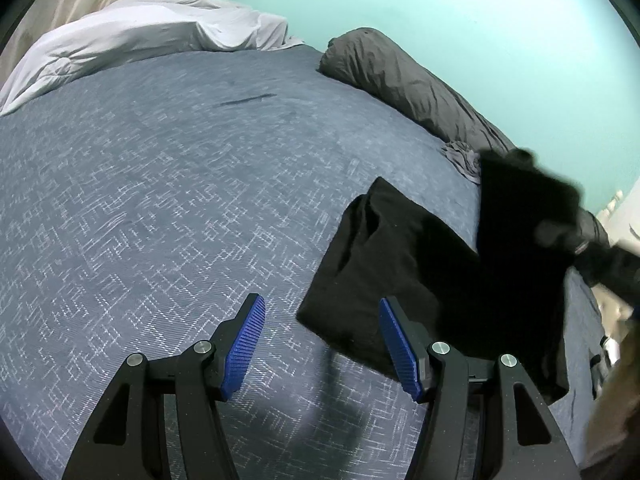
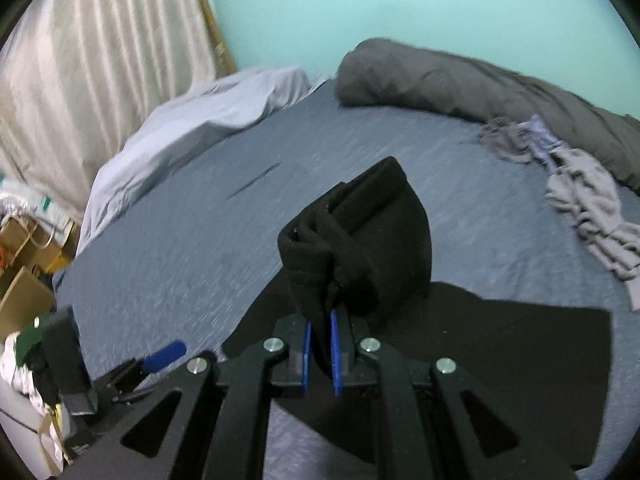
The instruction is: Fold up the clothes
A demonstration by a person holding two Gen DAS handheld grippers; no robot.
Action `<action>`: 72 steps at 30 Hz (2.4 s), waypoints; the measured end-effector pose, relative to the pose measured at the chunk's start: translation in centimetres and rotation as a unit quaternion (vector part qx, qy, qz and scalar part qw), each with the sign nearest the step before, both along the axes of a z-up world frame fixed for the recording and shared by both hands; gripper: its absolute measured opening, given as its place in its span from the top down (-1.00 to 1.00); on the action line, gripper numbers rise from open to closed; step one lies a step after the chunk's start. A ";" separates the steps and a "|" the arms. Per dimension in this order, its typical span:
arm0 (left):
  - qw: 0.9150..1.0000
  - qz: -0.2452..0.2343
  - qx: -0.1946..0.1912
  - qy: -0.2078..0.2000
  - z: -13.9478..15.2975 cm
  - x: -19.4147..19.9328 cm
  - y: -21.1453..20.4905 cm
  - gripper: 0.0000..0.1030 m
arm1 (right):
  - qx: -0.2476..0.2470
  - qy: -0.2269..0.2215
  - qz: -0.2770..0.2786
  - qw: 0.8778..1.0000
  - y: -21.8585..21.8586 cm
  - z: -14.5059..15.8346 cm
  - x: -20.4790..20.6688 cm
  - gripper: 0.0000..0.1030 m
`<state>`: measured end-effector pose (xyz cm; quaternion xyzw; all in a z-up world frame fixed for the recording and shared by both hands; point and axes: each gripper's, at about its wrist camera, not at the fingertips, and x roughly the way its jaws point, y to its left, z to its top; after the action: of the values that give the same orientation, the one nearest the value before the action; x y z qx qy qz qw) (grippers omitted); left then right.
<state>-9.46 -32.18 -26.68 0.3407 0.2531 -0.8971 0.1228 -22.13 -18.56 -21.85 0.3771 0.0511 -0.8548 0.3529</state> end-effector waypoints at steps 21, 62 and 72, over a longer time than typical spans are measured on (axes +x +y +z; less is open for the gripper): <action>1.000 -0.017 -0.010 0.001 0.2 -0.7 1.1 -0.23 | -0.093 -0.055 0.020 0.994 3.5 -1.5 -0.1 0.08; 0.994 -0.106 0.036 0.010 -1.2 -5.6 4.2 0.73 | -0.075 -0.087 -0.197 0.974 25.9 -7.0 -0.8 0.08; 0.996 -0.068 0.054 -0.013 -2.4 -5.9 2.5 0.73 | -0.071 -0.093 -0.211 0.970 27.1 -7.2 -1.0 0.08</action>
<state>-15.41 -29.72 -29.10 0.3747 0.2763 -0.8838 0.0464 -23.13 8.56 -29.01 0.4306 -0.1238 -0.8728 0.1934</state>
